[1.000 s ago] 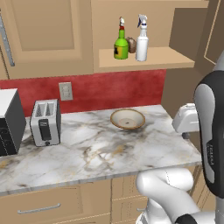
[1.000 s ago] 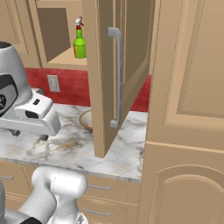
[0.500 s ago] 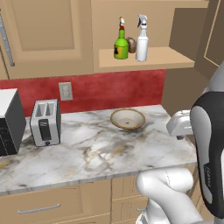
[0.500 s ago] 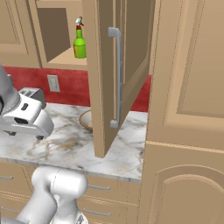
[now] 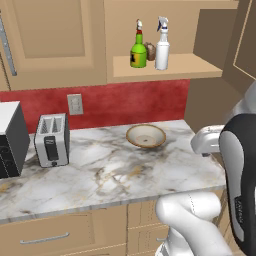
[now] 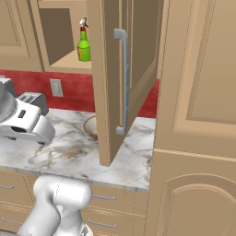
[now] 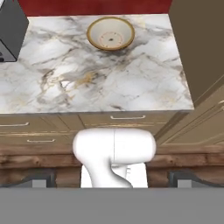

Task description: Pick the spray and spray from the cabinet and place them on the counter.

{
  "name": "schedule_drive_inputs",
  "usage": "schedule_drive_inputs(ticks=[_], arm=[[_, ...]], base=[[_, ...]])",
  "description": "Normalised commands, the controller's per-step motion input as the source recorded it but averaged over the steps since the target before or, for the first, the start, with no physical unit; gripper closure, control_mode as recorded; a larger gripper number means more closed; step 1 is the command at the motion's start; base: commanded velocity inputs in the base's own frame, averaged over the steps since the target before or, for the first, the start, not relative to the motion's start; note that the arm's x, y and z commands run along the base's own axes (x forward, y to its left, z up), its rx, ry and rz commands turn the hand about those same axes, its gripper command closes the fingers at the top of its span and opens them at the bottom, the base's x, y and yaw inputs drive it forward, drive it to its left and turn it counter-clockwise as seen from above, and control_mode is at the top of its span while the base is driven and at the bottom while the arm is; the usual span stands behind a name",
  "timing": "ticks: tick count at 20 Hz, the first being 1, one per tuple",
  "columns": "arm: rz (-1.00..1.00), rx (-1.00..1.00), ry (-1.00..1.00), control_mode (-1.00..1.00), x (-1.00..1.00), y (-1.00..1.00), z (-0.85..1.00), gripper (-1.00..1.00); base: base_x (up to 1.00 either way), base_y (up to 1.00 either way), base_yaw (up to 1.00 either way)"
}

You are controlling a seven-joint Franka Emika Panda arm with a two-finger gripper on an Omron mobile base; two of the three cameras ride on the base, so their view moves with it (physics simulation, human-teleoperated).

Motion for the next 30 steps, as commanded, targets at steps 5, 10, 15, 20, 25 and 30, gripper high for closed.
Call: schedule_drive_inputs(ticks=[5,10,15,20,25,30], arm=[[-0.01,0.0,-0.19,-1.0,0.0,0.0,0.14,-1.0],[-0.01,0.0,-0.15,-1.0,0.0,0.0,0.14,-1.0],[0.0,-0.02,-0.03,-1.0,0.03,0.0,0.1,-1.0],[-0.01,-0.01,0.03,-1.0,0.13,0.0,0.12,-1.0],[0.0,0.0,0.01,-1.0,0.05,0.0,0.14,-1.0],[0.0,0.0,0.0,-1.0,0.11,-0.01,0.07,-1.0]], base=[[0.0,0.0,0.0],[0.0,0.0,0.0],[0.0,0.0,0.0],[0.0,0.0,0.0],[0.0,0.0,0.0],[0.0,0.0,0.0]])
